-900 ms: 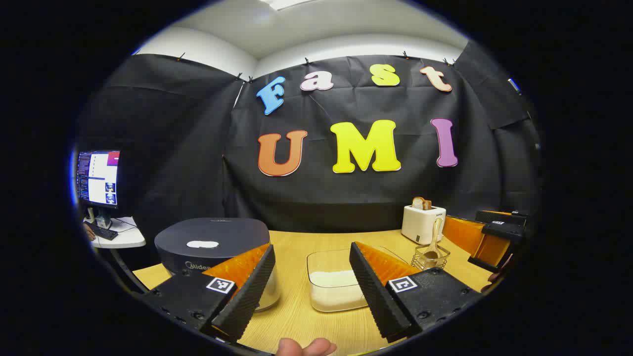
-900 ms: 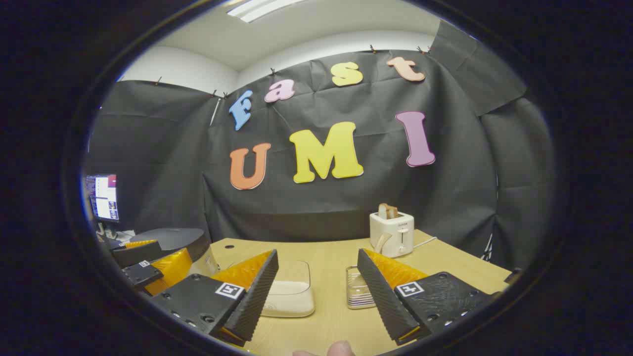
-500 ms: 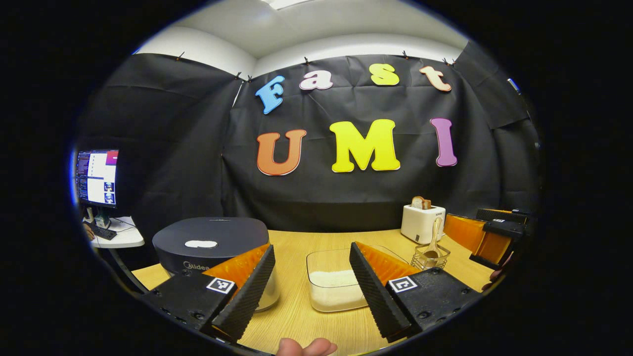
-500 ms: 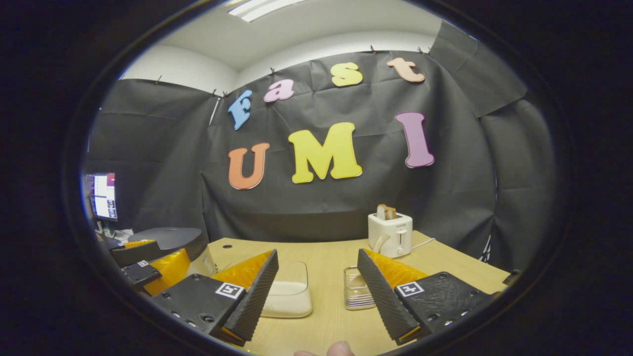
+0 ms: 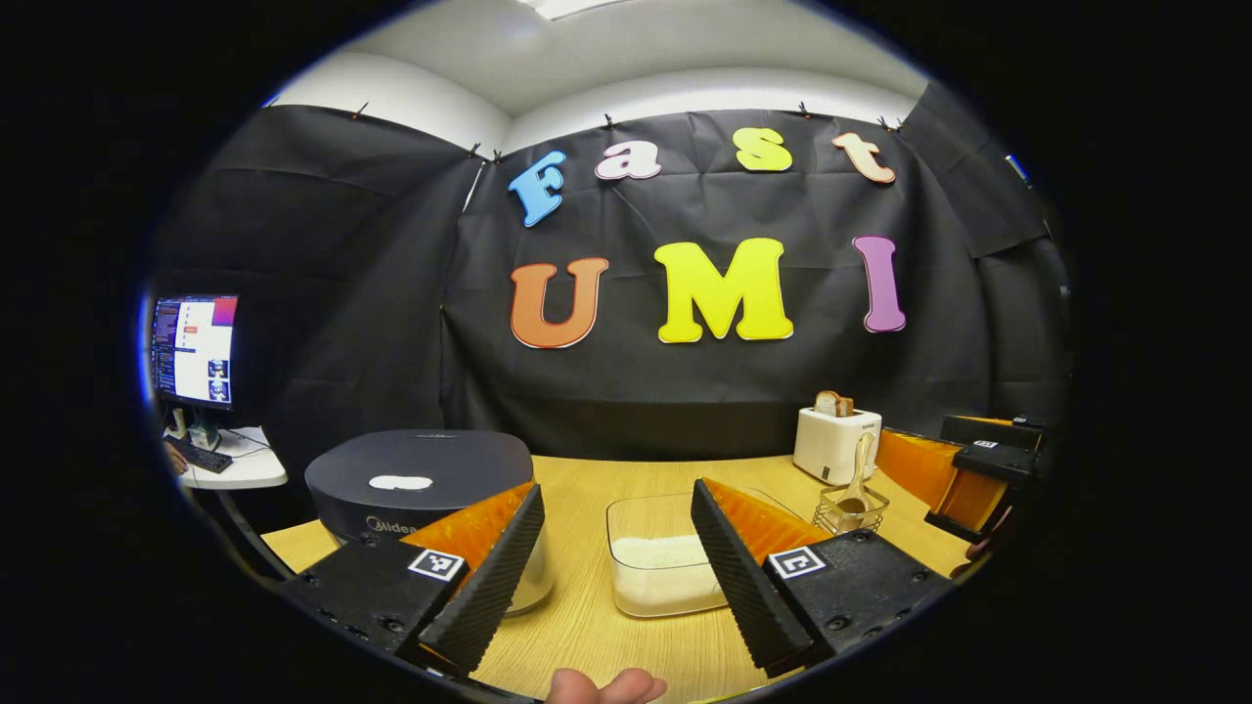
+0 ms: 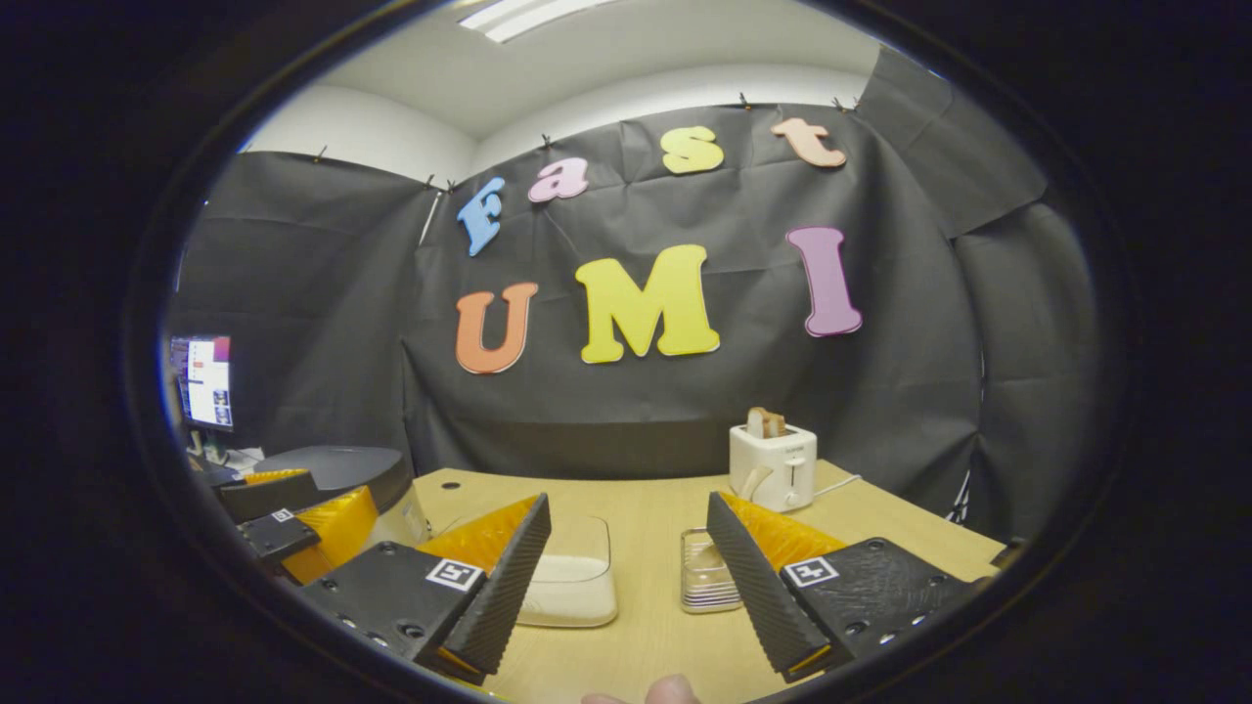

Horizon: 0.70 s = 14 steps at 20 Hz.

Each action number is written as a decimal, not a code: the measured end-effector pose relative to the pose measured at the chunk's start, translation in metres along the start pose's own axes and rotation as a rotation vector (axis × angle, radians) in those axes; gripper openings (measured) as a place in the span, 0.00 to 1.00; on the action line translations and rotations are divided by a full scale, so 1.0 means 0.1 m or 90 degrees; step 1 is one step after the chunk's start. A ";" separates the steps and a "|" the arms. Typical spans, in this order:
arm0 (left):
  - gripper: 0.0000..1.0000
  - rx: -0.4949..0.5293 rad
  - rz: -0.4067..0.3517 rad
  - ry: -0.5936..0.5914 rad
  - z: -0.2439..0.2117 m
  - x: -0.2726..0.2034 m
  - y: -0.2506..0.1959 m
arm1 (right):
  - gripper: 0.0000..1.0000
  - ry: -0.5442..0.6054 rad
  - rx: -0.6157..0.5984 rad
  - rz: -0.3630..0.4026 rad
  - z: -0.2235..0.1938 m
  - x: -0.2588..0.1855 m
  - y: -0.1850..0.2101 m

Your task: Close the left gripper, press the button to open the rice cooker; take a wooden spoon from the chopstick holder with the right hand, scoop a spoonful of rice and pour it into the rice cooker, then put the wooden spoon back into the chopstick holder.

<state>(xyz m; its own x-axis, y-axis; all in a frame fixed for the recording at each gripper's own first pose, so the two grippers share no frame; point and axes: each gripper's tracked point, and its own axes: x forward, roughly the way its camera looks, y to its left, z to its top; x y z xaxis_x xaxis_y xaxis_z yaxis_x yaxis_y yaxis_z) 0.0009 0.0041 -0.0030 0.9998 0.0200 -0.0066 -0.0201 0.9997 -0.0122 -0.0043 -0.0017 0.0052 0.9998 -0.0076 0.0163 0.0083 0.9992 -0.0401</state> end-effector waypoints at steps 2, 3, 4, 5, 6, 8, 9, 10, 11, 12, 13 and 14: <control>0.97 0.001 0.009 0.002 -0.02 0.01 0.02 | 0.96 -0.002 -0.004 0.002 0.00 0.00 -0.02; 0.97 0.001 0.015 0.002 -0.01 0.02 0.03 | 0.96 -0.002 -0.007 0.004 -0.01 0.02 -0.02; 0.97 -0.001 0.024 0.001 -0.01 0.01 0.07 | 0.95 -0.002 -0.011 0.007 -0.01 0.02 -0.04; 0.97 0.000 0.029 0.000 -0.01 0.02 0.08 | 0.95 -0.003 -0.013 0.011 -0.01 0.03 -0.07; 0.97 0.008 0.032 -0.003 0.01 0.03 0.09 | 0.92 -0.004 -0.013 0.013 0.00 0.03 -0.10; 0.97 0.016 0.055 0.000 0.01 0.04 0.23 | 0.96 -0.001 -0.008 0.019 0.00 0.05 -0.17; 0.97 0.013 0.064 0.008 0.02 0.05 0.29 | 0.95 0.001 -0.005 0.022 -0.01 0.06 -0.21; 0.97 0.011 0.074 0.015 0.05 0.04 0.35 | 0.96 0.002 0.001 0.024 0.00 0.07 -0.25; 0.97 0.012 0.082 0.018 0.08 0.04 0.41 | 0.91 0.002 0.008 0.029 -0.01 0.09 -0.29; 0.97 0.017 0.081 0.025 0.11 0.04 0.46 | 0.95 0.004 0.017 0.038 -0.01 0.10 -0.30; 0.97 0.025 0.087 0.033 0.14 0.02 0.55 | 0.96 0.009 0.024 0.047 -0.03 0.11 -0.30; 0.97 0.033 0.095 0.039 0.19 0.02 0.66 | 0.95 0.013 0.027 0.055 -0.05 0.12 -0.30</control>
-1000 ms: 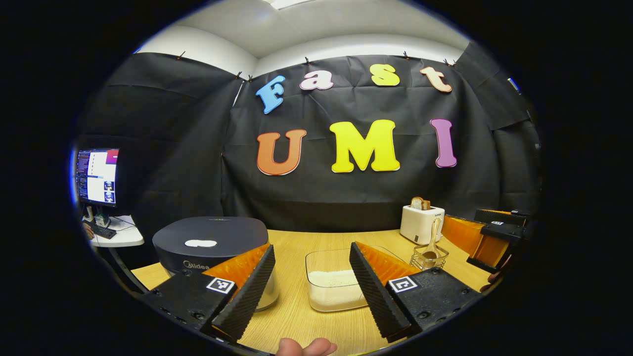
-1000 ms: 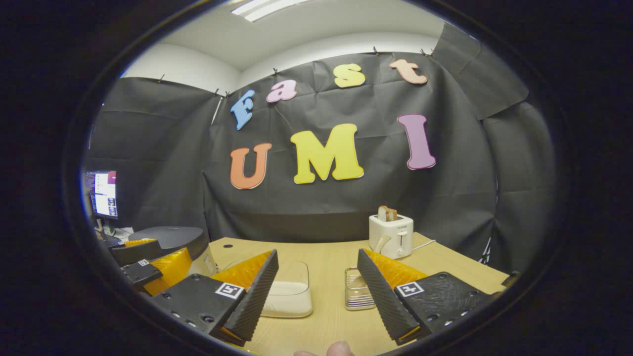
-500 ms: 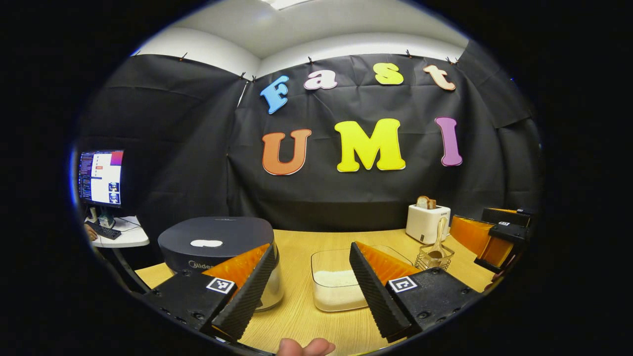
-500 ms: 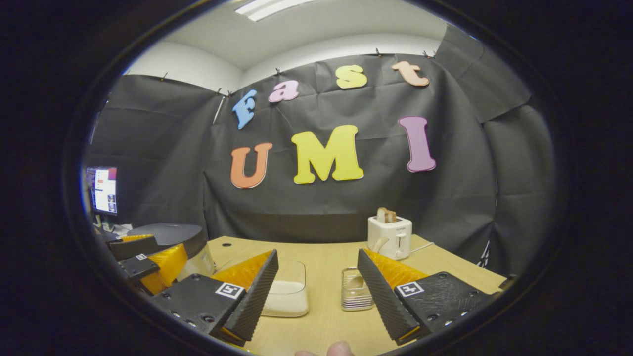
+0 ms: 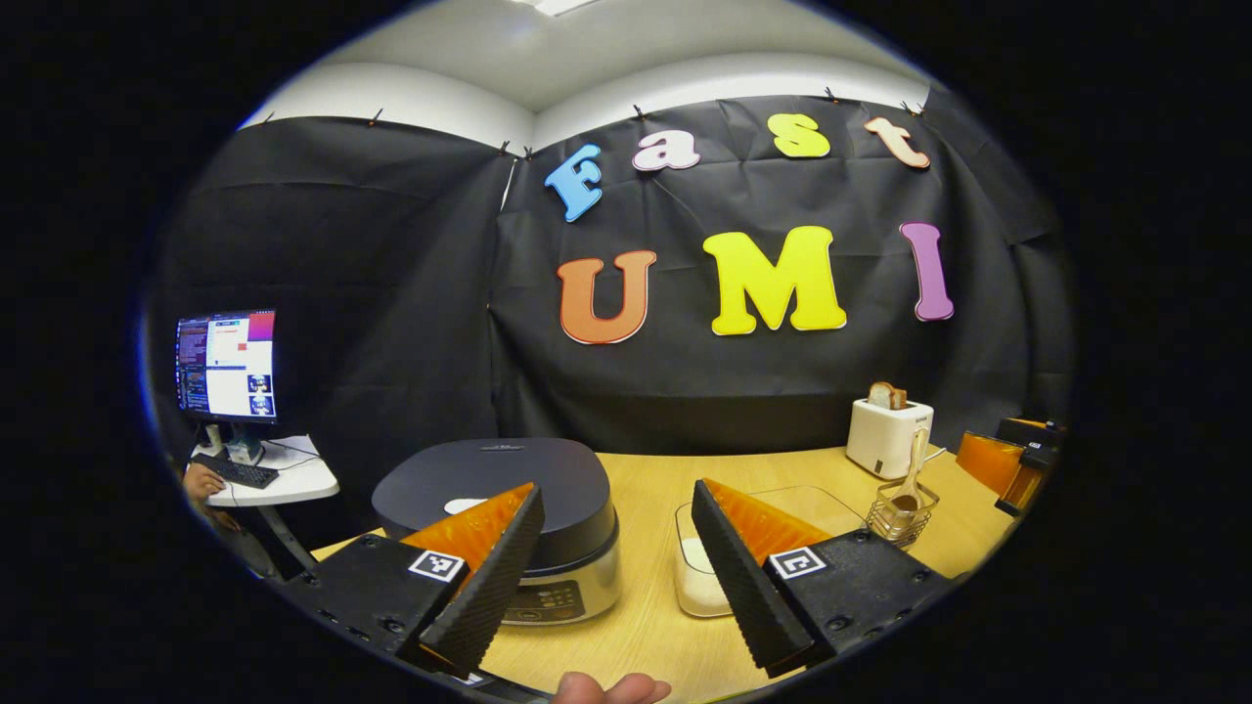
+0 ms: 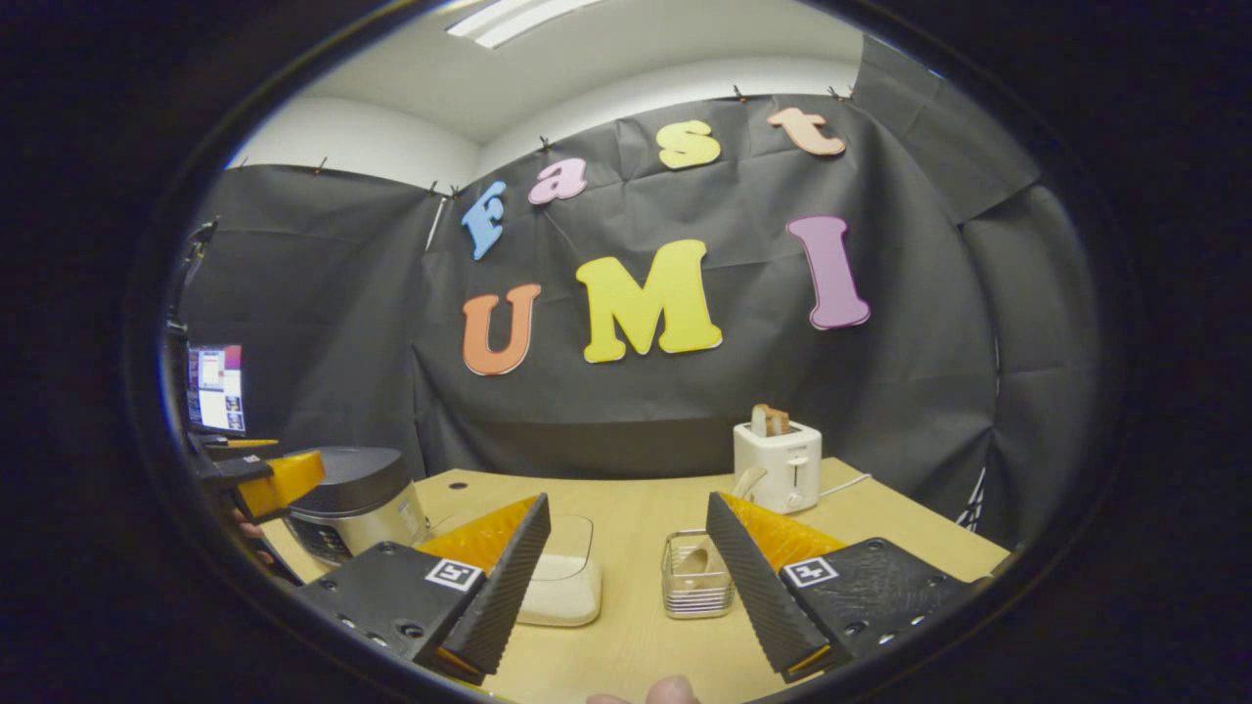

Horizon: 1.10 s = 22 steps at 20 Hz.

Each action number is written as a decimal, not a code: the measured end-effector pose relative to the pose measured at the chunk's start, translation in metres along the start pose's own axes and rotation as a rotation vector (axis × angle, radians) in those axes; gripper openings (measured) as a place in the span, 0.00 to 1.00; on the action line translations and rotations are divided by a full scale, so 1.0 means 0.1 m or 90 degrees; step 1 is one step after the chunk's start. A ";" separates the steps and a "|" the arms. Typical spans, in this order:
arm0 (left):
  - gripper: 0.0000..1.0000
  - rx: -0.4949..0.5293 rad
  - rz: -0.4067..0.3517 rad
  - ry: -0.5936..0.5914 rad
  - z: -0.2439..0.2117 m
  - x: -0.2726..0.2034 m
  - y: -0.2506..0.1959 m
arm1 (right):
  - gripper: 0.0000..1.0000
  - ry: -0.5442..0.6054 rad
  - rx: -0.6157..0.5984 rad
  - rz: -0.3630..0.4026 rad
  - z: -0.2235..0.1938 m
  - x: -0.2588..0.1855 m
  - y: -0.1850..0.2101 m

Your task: Close the left gripper, press the button to open the rice cooker; take a wooden spoon from the chopstick holder with the right hand, scoop a spoonful of rice and pour it into the rice cooker, then put the wooden spoon back into the chopstick holder.

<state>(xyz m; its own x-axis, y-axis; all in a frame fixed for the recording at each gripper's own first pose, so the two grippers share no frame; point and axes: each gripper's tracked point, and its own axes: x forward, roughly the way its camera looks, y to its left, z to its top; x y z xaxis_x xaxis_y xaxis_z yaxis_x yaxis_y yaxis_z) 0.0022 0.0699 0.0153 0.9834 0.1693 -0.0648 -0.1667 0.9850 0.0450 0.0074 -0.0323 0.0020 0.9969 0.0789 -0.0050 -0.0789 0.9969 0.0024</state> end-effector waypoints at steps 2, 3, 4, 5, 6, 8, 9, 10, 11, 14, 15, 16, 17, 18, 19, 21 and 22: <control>0.99 0.016 0.024 0.006 0.10 0.04 0.24 | 0.96 -0.001 -0.003 0.005 0.01 0.00 -0.06; 0.98 0.021 0.032 0.014 0.13 0.05 0.34 | 0.95 -0.004 -0.007 0.002 0.01 0.00 -0.10; 0.98 0.015 0.029 0.032 0.12 0.05 0.39 | 0.91 -0.004 -0.014 -0.002 0.01 0.00 -0.15; 0.93 0.008 0.023 0.048 0.11 0.07 0.43 | 0.91 -0.006 -0.020 -0.005 0.00 -0.01 -0.19; 0.98 0.007 0.019 0.064 0.10 0.08 0.48 | 0.95 -0.009 -0.023 -0.008 0.02 -0.01 -0.23; 0.98 0.013 0.029 0.094 0.10 0.10 0.63 | 0.91 -0.012 -0.021 -0.011 0.02 0.00 -0.29; 0.94 0.009 0.031 0.108 0.10 0.12 0.66 | 0.95 -0.009 -0.020 -0.011 0.00 0.01 -0.32; 0.91 0.008 0.021 0.129 0.11 0.13 0.66 | 0.95 -0.006 -0.027 -0.014 0.00 0.01 -0.36; 0.86 0.006 0.005 0.146 0.13 0.16 0.63 | 0.95 -0.007 -0.040 -0.019 0.01 0.01 -0.42; 0.69 -0.018 -0.011 0.201 0.17 0.27 0.65 | 0.96 -0.018 -0.049 -0.032 0.06 -0.02 -0.55; 0.62 -0.027 -0.014 0.222 0.16 0.31 0.66 | 0.92 -0.021 -0.043 -0.035 0.07 -0.02 -0.58; 0.57 -0.036 -0.013 0.242 0.13 0.35 0.66 | 0.92 -0.024 -0.039 -0.038 0.07 -0.02 -0.62; 0.46 -0.038 -0.005 0.270 0.06 0.37 0.69 | 0.95 -0.023 -0.037 -0.041 0.06 -0.02 -0.65; 0.41 -0.039 0.000 0.296 0.01 0.38 0.71 | 0.95 -0.020 -0.038 -0.044 0.04 -0.02 -0.69; 0.35 -0.044 -0.004 0.320 -0.05 0.38 0.67 | 0.95 -0.017 -0.039 -0.047 0.01 -0.02 -0.72; 0.24 -0.062 -0.008 0.360 -0.14 0.37 0.64 | 0.95 -0.012 -0.040 -0.055 -0.02 0.00 -0.78; 0.19 -0.072 -0.007 0.376 -0.18 0.37 0.63 | 0.91 -0.010 -0.036 -0.056 -0.03 0.01 -0.80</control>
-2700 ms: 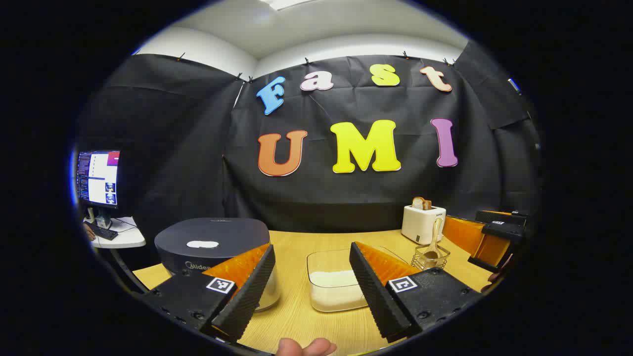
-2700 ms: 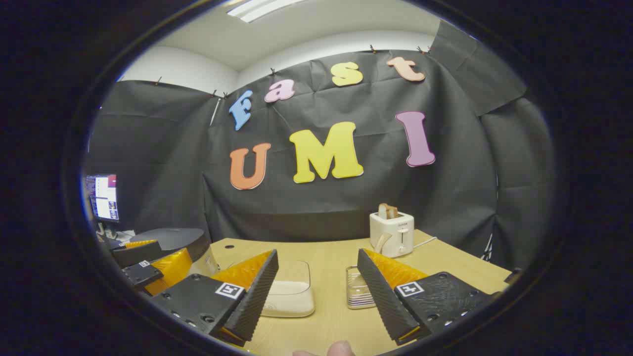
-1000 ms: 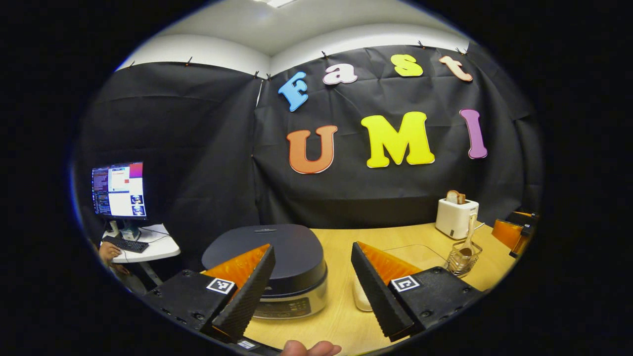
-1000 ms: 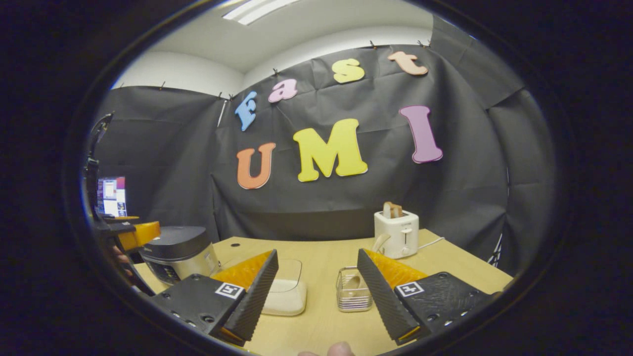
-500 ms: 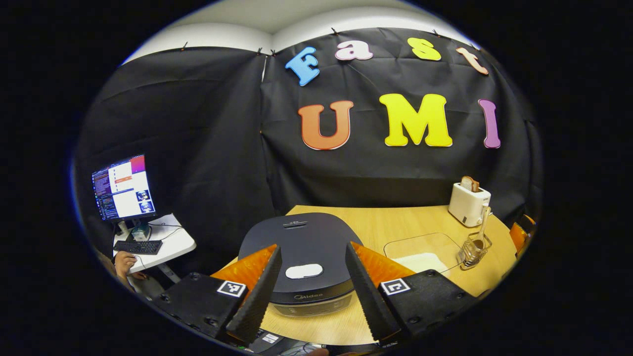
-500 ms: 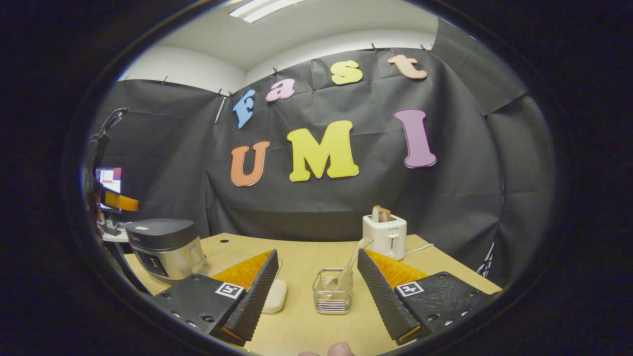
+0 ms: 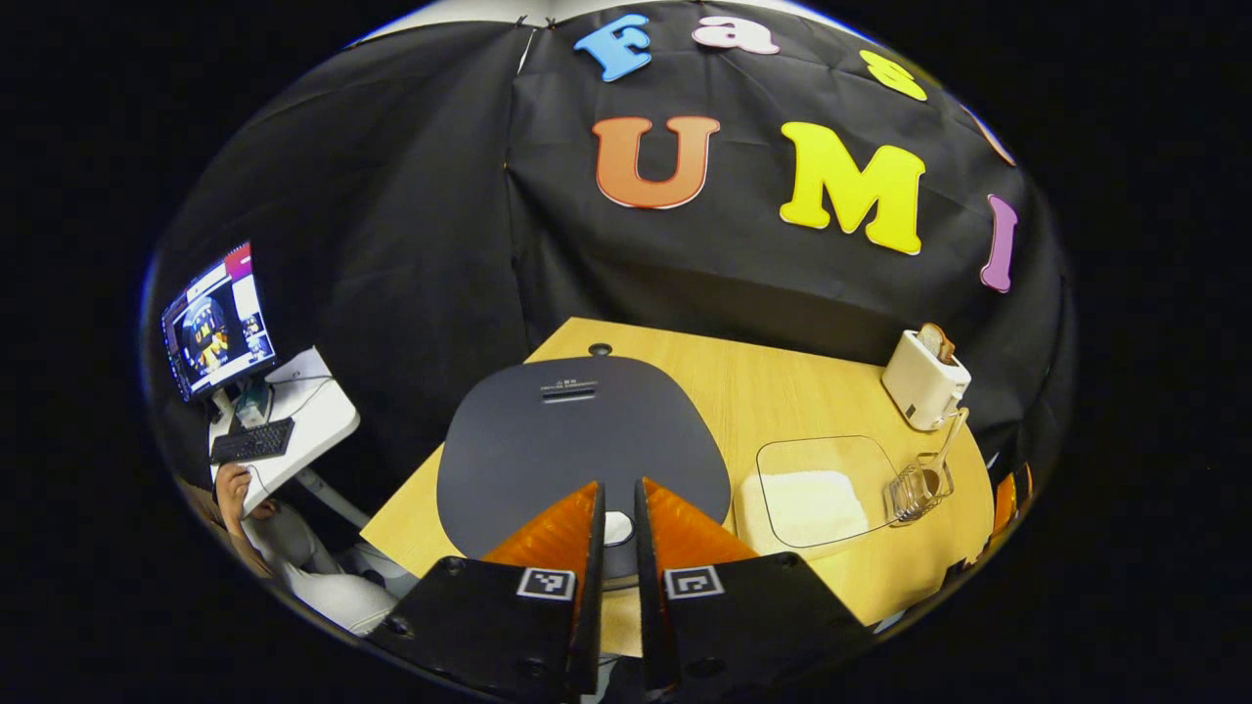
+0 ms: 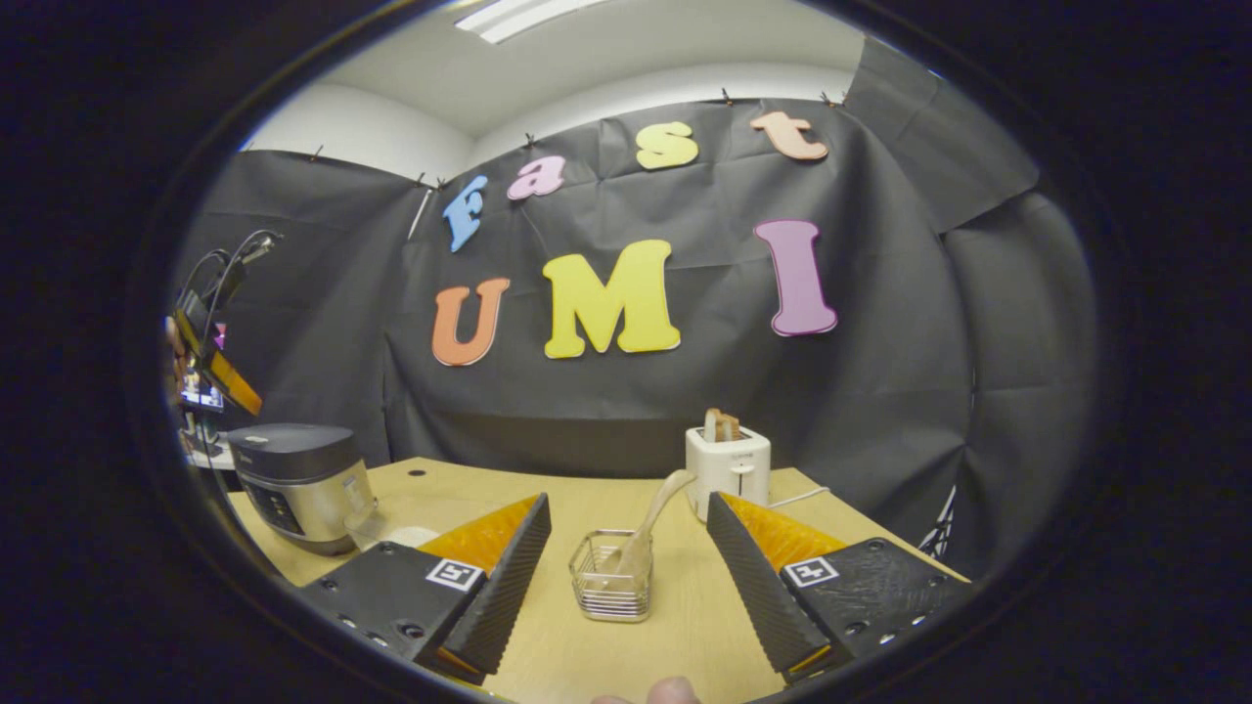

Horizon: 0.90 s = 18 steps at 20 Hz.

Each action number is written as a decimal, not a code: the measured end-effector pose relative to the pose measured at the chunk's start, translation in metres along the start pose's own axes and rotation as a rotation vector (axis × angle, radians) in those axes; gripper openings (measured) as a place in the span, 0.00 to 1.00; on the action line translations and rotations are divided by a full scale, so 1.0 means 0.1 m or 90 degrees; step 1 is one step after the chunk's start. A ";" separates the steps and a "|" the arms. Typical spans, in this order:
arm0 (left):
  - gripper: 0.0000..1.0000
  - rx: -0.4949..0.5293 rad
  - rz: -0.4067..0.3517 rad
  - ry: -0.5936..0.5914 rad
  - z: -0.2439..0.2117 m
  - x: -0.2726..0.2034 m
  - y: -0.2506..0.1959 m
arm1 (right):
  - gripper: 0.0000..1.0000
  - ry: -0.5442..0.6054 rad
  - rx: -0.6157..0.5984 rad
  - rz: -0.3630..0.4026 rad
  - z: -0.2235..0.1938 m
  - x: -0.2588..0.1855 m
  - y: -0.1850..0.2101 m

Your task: Close the left gripper, press the button to open the rice cooker; take a wooden spoon from the chopstick holder with the right hand, scoop a spoonful of rice and pour it into the rice cooker, then put the wooden spoon back into the chopstick holder.

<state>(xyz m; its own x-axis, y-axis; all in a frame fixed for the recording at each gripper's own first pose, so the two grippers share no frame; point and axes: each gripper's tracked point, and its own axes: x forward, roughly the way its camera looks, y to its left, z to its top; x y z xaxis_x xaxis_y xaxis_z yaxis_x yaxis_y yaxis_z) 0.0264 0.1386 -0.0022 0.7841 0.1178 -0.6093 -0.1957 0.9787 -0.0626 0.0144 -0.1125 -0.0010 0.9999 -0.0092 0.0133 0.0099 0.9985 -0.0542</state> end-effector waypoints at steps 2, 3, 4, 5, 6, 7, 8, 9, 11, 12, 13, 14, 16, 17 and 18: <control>0.08 -0.020 -0.007 0.027 -0.07 0.05 -0.01 | 0.92 -0.002 0.009 -0.001 0.00 0.01 -0.01; 0.05 -0.026 -0.009 0.041 -0.10 0.08 -0.02 | 0.92 -0.002 0.014 0.000 0.00 0.01 -0.01; 0.04 -0.031 -0.009 0.054 -0.13 0.10 -0.02 | 0.91 -0.002 0.020 0.001 -0.01 0.02 -0.01; 0.03 -0.036 0.000 0.065 -0.17 0.11 0.03 | 0.91 -0.002 0.025 0.003 0.00 0.03 0.00; 0.03 -0.032 0.012 0.072 -0.20 0.13 0.08 | 0.96 -0.002 0.027 0.003 0.01 0.03 0.00; 0.03 -0.028 0.021 0.079 -0.23 0.14 0.13 | 0.91 -0.003 0.027 0.002 -0.01 0.04 -0.02; 0.03 -0.025 0.023 0.085 -0.25 0.14 0.14 | 0.95 -0.003 0.027 0.001 -0.02 0.04 -0.03; 0.03 -0.018 0.023 0.081 -0.24 0.15 0.14 | 0.91 -0.003 0.029 0.001 -0.03 0.06 -0.04; 0.03 -0.011 0.029 0.085 -0.26 0.16 0.16 | 0.95 0.003 0.040 0.006 -0.07 0.09 -0.02; 0.03 -0.014 0.036 0.088 -0.29 0.17 0.16 | 0.95 0.006 0.047 0.010 -0.08 0.10 -0.01; 0.04 0.007 0.038 0.092 -0.32 0.21 0.17 | 0.95 0.008 0.053 0.014 -0.11 0.11 0.02; 0.03 0.016 0.040 0.083 -0.28 0.16 0.18 | 0.91 0.012 0.057 0.021 -0.13 0.11 0.07; 0.03 0.020 0.036 0.082 -0.31 0.19 0.14 | 0.92 0.014 0.057 0.032 -0.20 0.10 0.15; 0.03 0.014 0.032 0.079 -0.31 0.18 0.14 | 0.96 0.014 0.053 0.034 -0.22 0.09 0.17; 0.04 0.010 0.028 0.080 -0.29 0.19 0.12 | 0.96 0.013 0.049 0.036 -0.21 0.09 0.18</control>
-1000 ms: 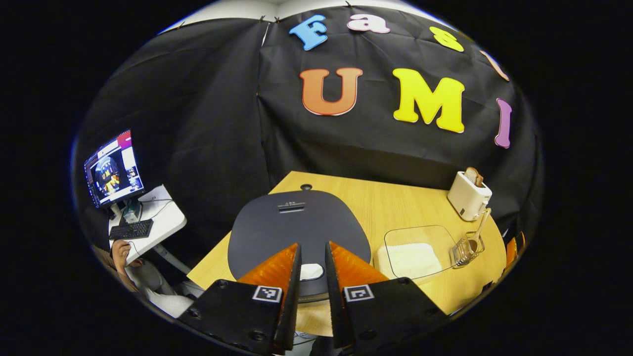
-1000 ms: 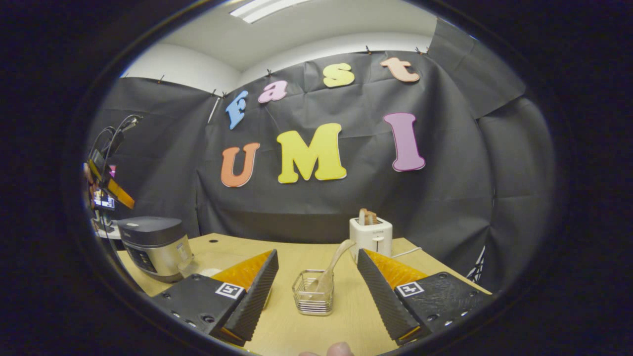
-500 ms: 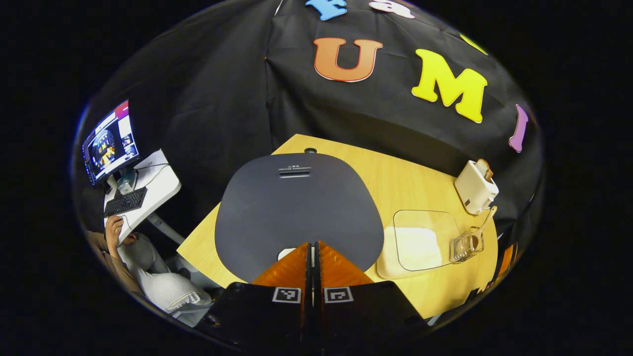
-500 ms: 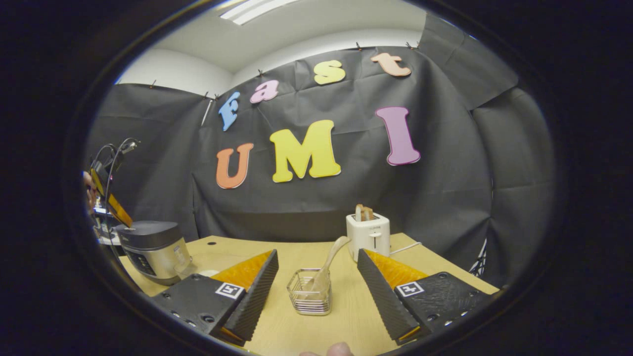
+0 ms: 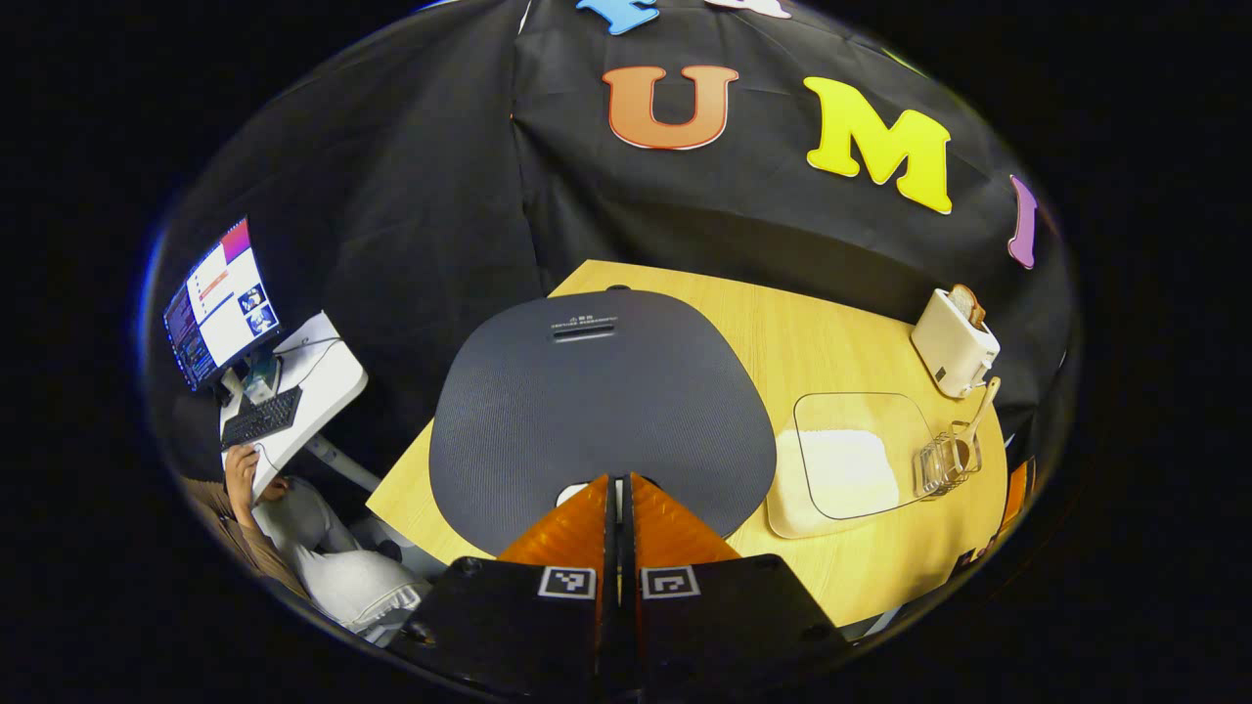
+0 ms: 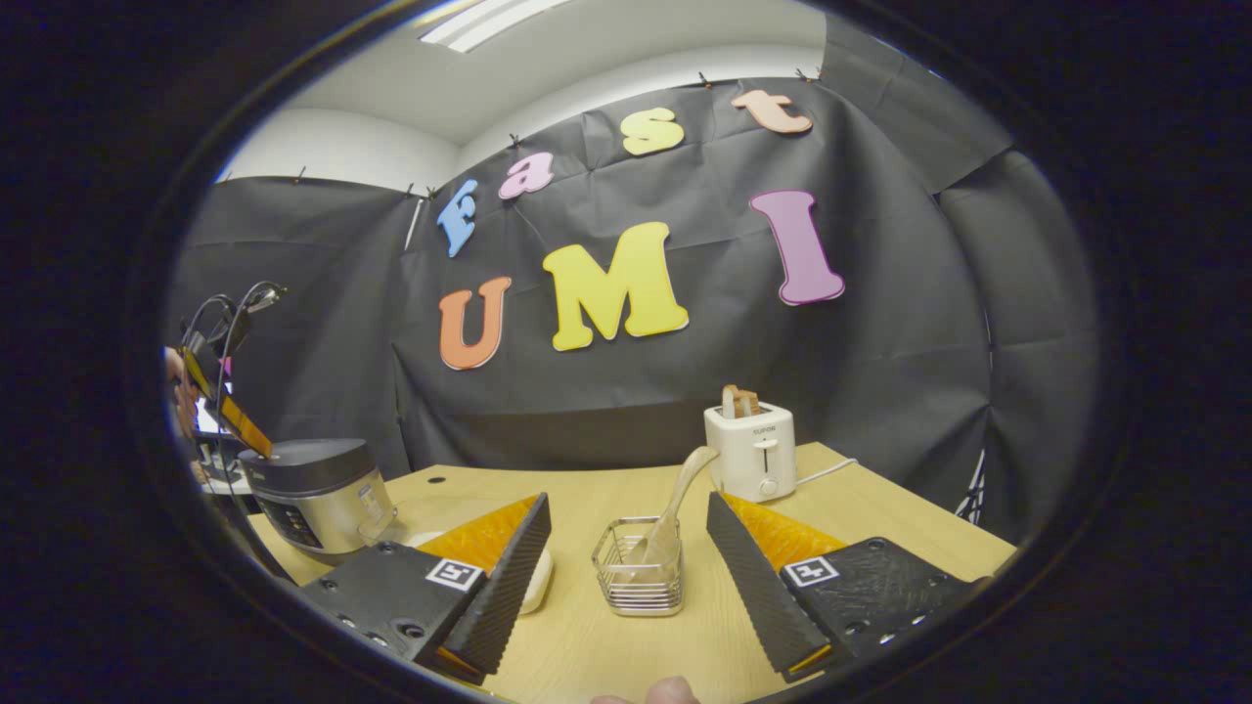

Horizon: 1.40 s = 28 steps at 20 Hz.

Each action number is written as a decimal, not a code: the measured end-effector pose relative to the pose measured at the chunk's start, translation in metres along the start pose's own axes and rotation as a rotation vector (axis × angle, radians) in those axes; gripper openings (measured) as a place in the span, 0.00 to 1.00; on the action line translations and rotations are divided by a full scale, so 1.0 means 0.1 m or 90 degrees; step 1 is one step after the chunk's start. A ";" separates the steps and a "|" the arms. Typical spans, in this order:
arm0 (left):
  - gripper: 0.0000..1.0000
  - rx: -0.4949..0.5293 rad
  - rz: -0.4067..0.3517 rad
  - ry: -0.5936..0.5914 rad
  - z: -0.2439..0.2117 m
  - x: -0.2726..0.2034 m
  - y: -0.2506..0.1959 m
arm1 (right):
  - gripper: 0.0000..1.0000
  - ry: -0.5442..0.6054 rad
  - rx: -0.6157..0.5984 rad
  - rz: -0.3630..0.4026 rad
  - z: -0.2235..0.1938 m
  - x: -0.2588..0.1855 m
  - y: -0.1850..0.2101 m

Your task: Close the left gripper, press the button to open the rice cooker; take a wooden spoon from the chopstick holder with the right hand, scoop a spoonful of rice and pour it into the rice cooker, then put the wooden spoon back into the chopstick holder.

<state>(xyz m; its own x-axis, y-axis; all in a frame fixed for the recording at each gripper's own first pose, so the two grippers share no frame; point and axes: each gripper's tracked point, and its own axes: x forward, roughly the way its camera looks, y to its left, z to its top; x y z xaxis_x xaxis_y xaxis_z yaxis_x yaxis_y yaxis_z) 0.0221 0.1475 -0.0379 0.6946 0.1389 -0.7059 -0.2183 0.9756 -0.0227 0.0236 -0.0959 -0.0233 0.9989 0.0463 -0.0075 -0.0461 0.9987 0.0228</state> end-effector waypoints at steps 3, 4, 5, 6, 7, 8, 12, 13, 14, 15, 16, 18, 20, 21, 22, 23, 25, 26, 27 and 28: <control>0.03 -0.006 0.001 -0.042 0.13 -0.07 0.01 | 0.92 -0.009 -0.004 -0.008 0.04 -0.06 -0.05; 0.04 -0.003 0.004 -0.055 0.17 -0.10 0.03 | 0.95 -0.011 -0.005 -0.010 0.05 -0.07 -0.06; 0.04 -0.003 0.008 -0.080 0.27 -0.10 0.05 | 0.95 -0.012 -0.008 -0.015 0.05 -0.08 -0.07; 0.09 -0.004 0.012 -0.112 0.39 -0.17 0.04 | 0.95 -0.012 -0.011 -0.019 0.06 -0.09 -0.09; 0.03 -0.008 0.018 -0.150 0.53 -0.24 0.06 | 0.95 -0.012 -0.011 -0.022 0.06 -0.09 -0.10; 0.03 -0.005 0.030 -0.191 0.69 -0.32 0.09 | 0.95 -0.013 -0.011 -0.023 0.07 -0.10 -0.10; 0.34 0.029 0.063 -0.314 1.18 -0.63 0.13 | 0.95 -0.018 -0.045 -0.036 0.11 -0.10 -0.11; 0.60 0.029 0.061 -0.343 1.27 -0.69 0.13 | 0.95 -0.020 -0.049 -0.037 0.12 -0.10 -0.11; 0.68 0.026 0.039 -0.354 1.30 -0.73 0.04 | 0.95 -0.020 -0.050 -0.037 0.12 -0.10 -0.10; 0.78 0.022 0.019 -0.340 1.22 -0.73 -0.04 | 0.95 -0.019 -0.051 -0.038 0.13 -0.10 -0.11; 0.88 0.021 0.013 -0.340 1.21 -0.77 -0.05 | 0.92 -0.020 -0.053 -0.039 0.14 -0.10 -0.11; 0.98 0.038 0.021 -0.370 1.24 -0.84 -0.05 | 0.92 -0.019 -0.060 -0.042 0.14 -0.09 -0.13; 0.98 0.043 0.027 -0.400 1.21 -0.88 -0.07 | 0.96 -0.013 -0.065 -0.040 0.12 -0.08 -0.12; 0.98 0.037 0.017 -0.407 1.16 -0.89 -0.13 | 0.96 -0.009 -0.064 -0.040 0.11 -0.07 -0.12; 0.98 0.030 0.001 -0.416 1.12 -0.89 -0.20 | 0.95 -0.007 -0.060 -0.039 0.11 -0.06 -0.12; 0.98 0.026 -0.014 -0.418 1.08 -0.87 -0.26 | 0.96 -0.006 -0.057 -0.038 0.11 -0.05 -0.12; 0.98 0.005 -0.026 -0.420 0.96 -0.84 -0.26 | 0.95 0.002 -0.055 -0.037 0.09 -0.01 -0.13; 0.94 -0.001 -0.032 -0.414 0.90 -0.81 -0.27 | 0.95 0.010 -0.052 -0.034 0.06 0.02 -0.13; 0.98 -0.004 -0.034 -0.412 0.83 -0.78 -0.26 | 0.95 0.021 -0.046 -0.030 0.02 0.07 -0.13; 0.98 -0.004 -0.035 -0.420 0.78 -0.77 -0.25 | 0.95 0.034 -0.040 -0.027 -0.01 0.12 -0.15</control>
<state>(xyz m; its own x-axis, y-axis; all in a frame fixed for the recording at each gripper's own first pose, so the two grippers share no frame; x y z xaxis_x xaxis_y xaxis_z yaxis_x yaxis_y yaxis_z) 0.0282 0.1254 0.0723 0.9786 0.1658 -0.1221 -0.1732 0.9835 -0.0525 0.0360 -0.1103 -0.0250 0.9982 0.0032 -0.0600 -0.0057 0.9991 -0.0409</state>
